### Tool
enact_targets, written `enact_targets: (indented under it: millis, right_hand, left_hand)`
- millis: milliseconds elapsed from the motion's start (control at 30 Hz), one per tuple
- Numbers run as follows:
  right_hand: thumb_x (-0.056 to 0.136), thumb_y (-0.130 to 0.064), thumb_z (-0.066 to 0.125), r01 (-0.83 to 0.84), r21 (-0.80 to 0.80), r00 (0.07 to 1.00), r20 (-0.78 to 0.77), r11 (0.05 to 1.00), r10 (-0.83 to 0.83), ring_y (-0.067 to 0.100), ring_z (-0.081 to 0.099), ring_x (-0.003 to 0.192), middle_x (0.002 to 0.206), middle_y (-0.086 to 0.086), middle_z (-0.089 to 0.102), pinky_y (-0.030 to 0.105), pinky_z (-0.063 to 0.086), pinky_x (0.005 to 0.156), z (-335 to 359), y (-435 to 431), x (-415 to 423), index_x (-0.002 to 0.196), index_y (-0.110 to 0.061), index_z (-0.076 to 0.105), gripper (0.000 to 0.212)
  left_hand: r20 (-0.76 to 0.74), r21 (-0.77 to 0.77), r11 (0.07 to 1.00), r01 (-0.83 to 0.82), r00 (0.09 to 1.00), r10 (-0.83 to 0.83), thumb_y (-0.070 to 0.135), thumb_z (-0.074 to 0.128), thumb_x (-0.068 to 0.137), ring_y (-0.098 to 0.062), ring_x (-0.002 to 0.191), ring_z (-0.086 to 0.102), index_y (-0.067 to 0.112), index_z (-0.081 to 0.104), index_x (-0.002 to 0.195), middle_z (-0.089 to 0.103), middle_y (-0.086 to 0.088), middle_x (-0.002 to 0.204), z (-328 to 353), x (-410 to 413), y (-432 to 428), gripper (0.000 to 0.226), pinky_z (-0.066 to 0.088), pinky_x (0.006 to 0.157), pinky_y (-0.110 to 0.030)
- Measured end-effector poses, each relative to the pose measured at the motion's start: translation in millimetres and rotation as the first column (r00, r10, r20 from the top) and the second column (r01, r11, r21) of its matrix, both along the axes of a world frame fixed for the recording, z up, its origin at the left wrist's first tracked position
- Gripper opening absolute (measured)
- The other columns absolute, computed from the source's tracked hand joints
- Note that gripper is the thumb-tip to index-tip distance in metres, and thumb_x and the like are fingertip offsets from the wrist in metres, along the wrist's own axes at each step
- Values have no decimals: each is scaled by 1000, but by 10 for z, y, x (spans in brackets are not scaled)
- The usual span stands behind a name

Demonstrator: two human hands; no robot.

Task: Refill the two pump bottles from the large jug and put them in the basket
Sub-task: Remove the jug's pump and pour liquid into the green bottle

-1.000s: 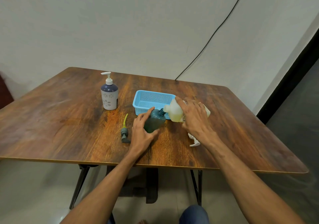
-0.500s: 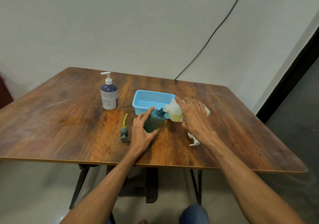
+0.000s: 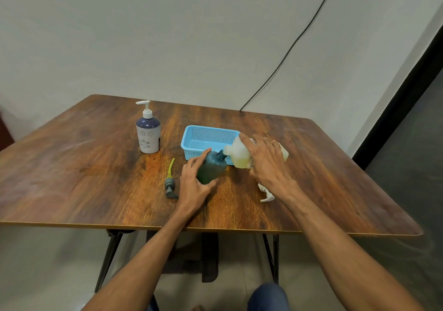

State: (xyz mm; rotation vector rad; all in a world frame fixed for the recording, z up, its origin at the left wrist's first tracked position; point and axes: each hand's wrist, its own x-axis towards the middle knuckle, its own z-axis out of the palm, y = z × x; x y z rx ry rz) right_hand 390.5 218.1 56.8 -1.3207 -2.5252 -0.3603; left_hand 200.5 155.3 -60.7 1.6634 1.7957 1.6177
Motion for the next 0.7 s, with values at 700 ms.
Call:
enact_targets:
  millis: [700]
  right_hand:
    - [83,-19,78,10,-3,1000,-4,1000,-10,32,38,142,154,11,41,54,28,118,-8,13,-20,158,-27,23,94]
  left_hand:
    - [18,4,1000,11,1000,-11,24,83,79,-11,127,43,36,38,153,41,17,134,24,-2,1,88,36,101,-24]
